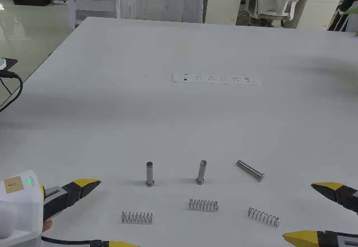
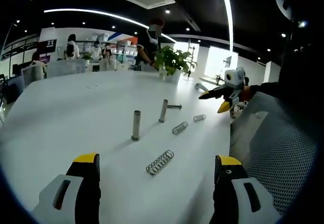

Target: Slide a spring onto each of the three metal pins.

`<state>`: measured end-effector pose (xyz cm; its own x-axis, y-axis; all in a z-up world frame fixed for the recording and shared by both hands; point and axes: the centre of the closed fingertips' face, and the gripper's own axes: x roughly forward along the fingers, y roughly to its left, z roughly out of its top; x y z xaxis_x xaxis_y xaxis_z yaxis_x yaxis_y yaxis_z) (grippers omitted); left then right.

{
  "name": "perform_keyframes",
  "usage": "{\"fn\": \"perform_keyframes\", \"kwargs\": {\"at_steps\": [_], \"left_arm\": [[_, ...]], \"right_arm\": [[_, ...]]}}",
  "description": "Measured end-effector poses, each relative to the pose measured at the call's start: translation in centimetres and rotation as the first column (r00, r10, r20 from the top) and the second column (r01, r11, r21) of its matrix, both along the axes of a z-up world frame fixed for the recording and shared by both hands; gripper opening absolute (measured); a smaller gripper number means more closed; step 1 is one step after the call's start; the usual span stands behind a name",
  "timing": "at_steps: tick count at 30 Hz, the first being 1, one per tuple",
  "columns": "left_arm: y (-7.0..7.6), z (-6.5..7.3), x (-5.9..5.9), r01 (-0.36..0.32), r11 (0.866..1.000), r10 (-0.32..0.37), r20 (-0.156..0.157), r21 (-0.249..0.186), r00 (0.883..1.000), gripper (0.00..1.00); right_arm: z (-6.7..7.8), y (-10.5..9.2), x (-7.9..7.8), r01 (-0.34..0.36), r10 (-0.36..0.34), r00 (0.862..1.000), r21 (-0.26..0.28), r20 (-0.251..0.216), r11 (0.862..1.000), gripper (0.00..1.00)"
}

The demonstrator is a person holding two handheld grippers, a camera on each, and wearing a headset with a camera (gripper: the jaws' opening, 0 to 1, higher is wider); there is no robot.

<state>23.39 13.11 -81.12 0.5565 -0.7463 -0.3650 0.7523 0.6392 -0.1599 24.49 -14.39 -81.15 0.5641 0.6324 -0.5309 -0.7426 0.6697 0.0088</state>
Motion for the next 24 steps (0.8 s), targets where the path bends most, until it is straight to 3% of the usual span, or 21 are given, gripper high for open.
{"fn": "perform_keyframes", "kwargs": {"at_steps": [24], "left_arm": [[-0.12, 0.0, -0.16, 0.006, 1.0, -0.006, -0.001, 0.004, 1.0, 0.89]], "right_arm": [[0.0, 0.19, -0.17, -0.008, 0.008, 1.0, -0.003, 0.001, 1.0, 0.76]]}}
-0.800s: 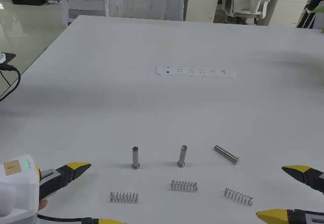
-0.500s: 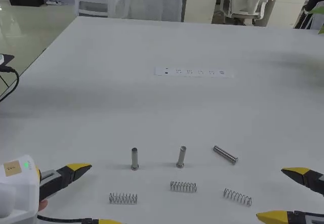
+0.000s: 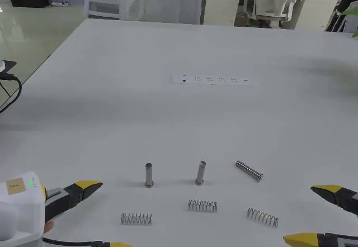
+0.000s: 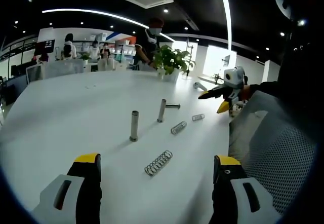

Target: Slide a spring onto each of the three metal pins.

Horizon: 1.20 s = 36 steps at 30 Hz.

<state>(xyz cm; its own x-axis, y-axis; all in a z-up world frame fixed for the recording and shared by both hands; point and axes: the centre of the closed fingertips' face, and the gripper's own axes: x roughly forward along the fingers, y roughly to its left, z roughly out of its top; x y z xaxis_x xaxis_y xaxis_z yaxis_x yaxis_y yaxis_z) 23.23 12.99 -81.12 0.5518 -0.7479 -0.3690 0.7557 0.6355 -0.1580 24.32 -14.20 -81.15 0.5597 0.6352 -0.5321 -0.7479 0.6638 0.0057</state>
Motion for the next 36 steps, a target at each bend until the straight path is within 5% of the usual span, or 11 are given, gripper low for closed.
{"fn": "perform_keyframes", "kwargs": {"at_steps": [36], "left_arm": [[0.07, -0.31, 0.02, -0.007, 1.0, 0.007, -0.007, 0.003, 1.0, 0.87]], "right_arm": [[-0.22, -0.11, 0.46, -0.003, 0.003, 1.0, 0.01, -0.005, 1.0, 0.75]]}}
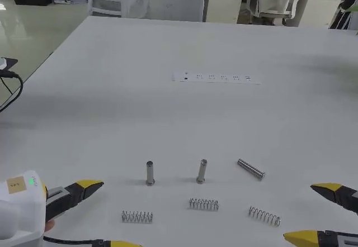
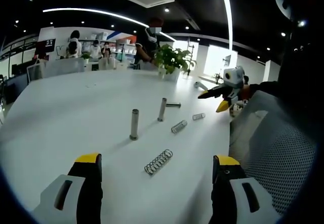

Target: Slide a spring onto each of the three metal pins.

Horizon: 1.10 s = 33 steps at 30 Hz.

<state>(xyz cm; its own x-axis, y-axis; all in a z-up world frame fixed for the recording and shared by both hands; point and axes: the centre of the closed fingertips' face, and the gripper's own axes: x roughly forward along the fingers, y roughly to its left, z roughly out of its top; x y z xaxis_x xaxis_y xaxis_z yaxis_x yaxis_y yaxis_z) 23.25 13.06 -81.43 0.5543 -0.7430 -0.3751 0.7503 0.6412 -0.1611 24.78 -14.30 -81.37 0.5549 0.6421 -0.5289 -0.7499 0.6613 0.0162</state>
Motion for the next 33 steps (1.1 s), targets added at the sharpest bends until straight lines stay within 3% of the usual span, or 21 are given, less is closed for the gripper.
{"fn": "perform_keyframes", "kwargs": {"at_steps": [16, 22, 33], "left_arm": [[-0.1, -0.1, 0.0, 0.0, 1.0, 0.0, 0.0, -0.006, 1.0, 0.87], [-0.1, 0.0, 0.0, 0.002, 1.0, -0.002, 0.002, -0.007, 1.0, 0.86], [0.1, -0.1, -0.2, 0.0, 1.0, 0.0, 0.0, -0.008, 1.0, 0.86]], "right_arm": [[0.6, -0.2, 0.7, 0.0, 0.0, 1.0, -0.009, 0.009, 1.0, 0.73], [2.2, 0.1, 2.2, -0.004, 0.004, 0.999, -0.016, 0.041, 1.0, 0.72], [2.7, 1.6, 3.7, -0.047, 0.049, 0.997, -0.045, 0.059, 0.998, 0.7]]}}
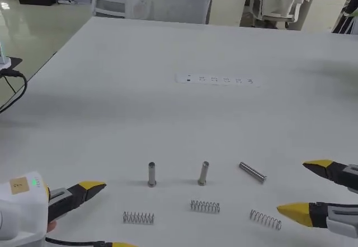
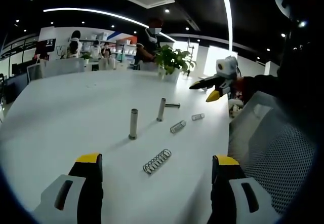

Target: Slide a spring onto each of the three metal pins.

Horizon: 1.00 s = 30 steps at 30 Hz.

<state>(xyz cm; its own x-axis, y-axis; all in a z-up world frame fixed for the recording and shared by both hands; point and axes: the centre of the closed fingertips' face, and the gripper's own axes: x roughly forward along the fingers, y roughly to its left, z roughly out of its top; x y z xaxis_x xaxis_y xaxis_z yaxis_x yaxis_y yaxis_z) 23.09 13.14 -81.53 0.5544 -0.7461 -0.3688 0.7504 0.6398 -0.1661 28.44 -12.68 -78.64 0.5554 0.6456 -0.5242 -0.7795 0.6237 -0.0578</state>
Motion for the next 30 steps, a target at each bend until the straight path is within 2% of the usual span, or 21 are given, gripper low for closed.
{"fn": "perform_keyframes", "kwargs": {"at_steps": [21, 30], "left_arm": [[0.0, 0.2, -0.1, -0.005, 1.0, 0.005, 0.007, -0.002, 1.0, 0.85], [-0.1, 0.1, 0.0, -0.007, 1.0, 0.007, 0.004, -0.003, 1.0, 0.85]], "right_arm": [[0.0, 1.5, 2.6, -0.059, 0.059, 0.998, -0.065, 0.0, 0.996, 0.66], [-0.2, 2.3, 3.7, -0.08, 0.079, 0.997, -0.099, -0.013, 0.992, 0.57]]}}
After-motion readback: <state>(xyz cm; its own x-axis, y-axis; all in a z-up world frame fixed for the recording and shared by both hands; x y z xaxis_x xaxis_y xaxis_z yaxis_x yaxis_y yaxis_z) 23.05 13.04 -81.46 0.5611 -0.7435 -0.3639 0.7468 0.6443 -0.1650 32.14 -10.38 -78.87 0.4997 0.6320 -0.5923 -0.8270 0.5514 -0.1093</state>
